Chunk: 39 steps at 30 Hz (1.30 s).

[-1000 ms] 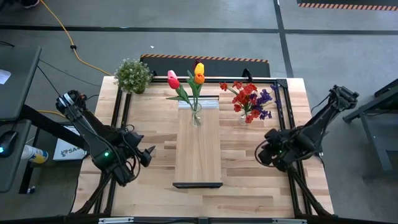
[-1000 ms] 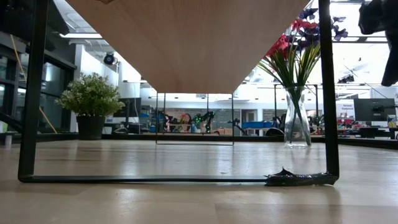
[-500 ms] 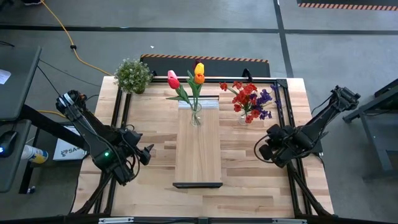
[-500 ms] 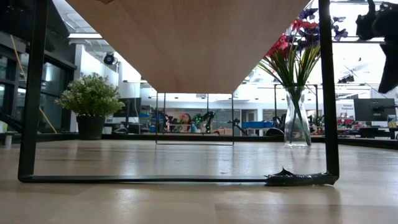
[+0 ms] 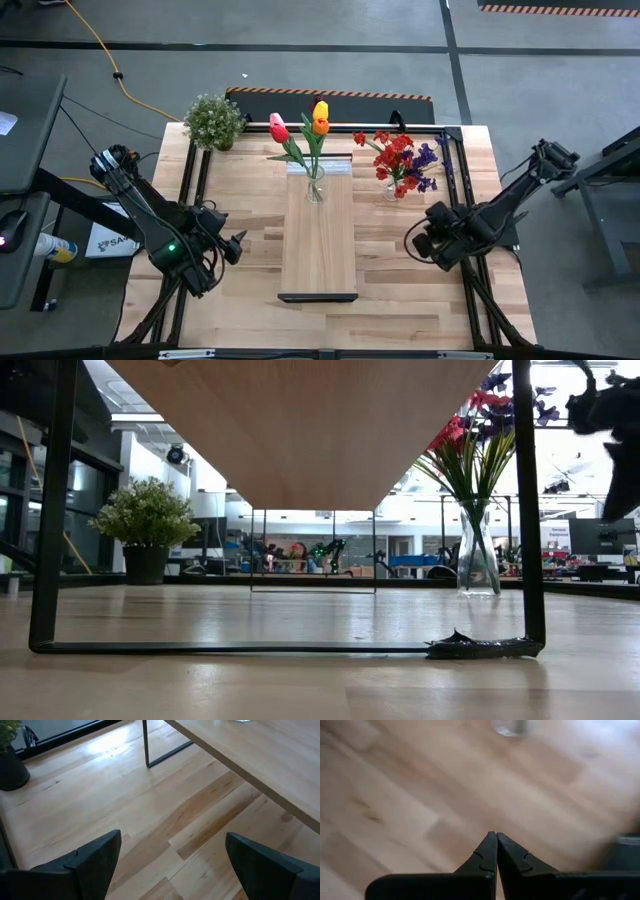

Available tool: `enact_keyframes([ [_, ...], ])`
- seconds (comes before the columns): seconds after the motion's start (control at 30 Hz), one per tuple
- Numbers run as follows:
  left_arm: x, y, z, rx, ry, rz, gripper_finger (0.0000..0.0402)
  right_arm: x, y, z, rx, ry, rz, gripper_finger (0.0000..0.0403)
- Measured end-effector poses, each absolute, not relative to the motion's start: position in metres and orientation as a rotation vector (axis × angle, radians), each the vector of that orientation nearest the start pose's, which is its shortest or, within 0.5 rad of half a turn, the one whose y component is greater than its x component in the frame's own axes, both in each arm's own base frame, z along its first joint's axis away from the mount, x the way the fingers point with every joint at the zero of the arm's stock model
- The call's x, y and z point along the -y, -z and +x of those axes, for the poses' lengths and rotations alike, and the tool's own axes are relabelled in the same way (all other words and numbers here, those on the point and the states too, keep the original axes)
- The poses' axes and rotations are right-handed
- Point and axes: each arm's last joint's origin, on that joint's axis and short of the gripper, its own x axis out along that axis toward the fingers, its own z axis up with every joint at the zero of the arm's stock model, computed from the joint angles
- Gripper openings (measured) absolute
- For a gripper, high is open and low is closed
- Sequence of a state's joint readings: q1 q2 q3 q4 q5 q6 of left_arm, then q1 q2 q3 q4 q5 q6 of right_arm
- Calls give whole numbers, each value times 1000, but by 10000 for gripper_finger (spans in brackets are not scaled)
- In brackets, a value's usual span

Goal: Pick and place flowers into a vace then onto a shelf
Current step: Put the transparent vase with flowers on the shelf

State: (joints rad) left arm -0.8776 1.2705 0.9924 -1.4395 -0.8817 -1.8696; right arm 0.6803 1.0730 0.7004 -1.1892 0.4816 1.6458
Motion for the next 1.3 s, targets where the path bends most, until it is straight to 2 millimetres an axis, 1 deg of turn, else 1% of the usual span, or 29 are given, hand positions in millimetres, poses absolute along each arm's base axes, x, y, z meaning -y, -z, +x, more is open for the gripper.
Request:
enact_keyframes([
  [0.07, 125, -261, 133, -600, -817, -376, 390, -84, -197, 128, -943, 797, 626, 0],
  [0.2, 125, -261, 133, -601, -818, -373, 392, -87, -162, 134, -886, 711, 760, 0],
  [0.27, 125, -261, 133, -601, -818, -373, 392, -88, -151, 135, -841, 670, 812, 0],
  [0.33, 125, -261, 133, -601, -818, -374, 391, -87, -144, 135, -810, 642, 826, 0],
  [0.47, 125, -261, 133, -600, -825, -391, 392, -85, -139, 135, -775, 641, 806, 0],
  [0.57, 125, -260, 132, -631, -831, -405, 392, -79, -139, 136, -731, 669, 752, 0],
  [0.73, 126, -259, 132, -652, -834, -413, 391, -64, -141, 144, -634, 759, 667, 0],
  [0.83, 126, -259, 132, -652, -834, -413, 392, -56, -141, 146, -610, 808, 646, 0],
  [1.0, 126, -259, 132, -653, -834, -412, 390, -48, -132, 143, -625, 851, 666, 0],
  [1.3, 125, -260, 131, -655, -838, -404, 390, -43, -120, 146, -536, 808, 729, 0],
])
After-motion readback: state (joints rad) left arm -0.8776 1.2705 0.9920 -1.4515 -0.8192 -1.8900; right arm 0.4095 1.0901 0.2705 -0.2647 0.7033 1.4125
